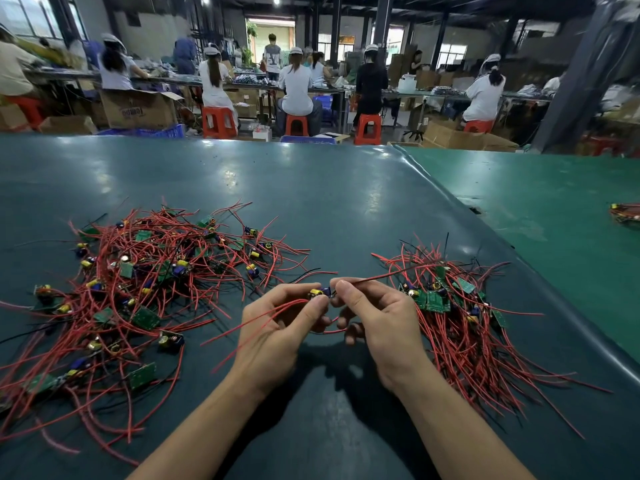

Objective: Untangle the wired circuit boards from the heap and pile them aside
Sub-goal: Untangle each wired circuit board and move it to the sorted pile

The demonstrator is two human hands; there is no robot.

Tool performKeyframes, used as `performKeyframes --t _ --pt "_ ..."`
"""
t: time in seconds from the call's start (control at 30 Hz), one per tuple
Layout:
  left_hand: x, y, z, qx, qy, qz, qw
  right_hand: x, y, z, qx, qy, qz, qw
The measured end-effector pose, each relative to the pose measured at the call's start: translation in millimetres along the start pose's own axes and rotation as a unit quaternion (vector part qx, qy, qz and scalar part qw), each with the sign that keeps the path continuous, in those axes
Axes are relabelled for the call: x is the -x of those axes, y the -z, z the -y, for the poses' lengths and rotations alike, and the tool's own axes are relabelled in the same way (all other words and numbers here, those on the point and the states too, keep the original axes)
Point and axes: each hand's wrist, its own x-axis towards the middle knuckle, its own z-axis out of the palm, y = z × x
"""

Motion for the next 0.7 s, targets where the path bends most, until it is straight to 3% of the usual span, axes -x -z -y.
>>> performKeyframes --t 0.27,0.47,0.7 --pt "0.8 -3.5 -4.4 0.007 -0.057 -0.052 0.997 -9.0 7.2 5.2 -0.04 0.016 -0.09 0.995" --pt "2.8 -4.1 -5.7 0.014 -0.065 -0.041 0.997 -15.1 17.0 8.7 -0.064 0.046 -0.171 0.982" --pt "0.0 2.8 -3.0 0.023 -0.074 -0.061 0.995 -23.3 35.0 14.4 -0.126 0.067 -0.276 0.95"
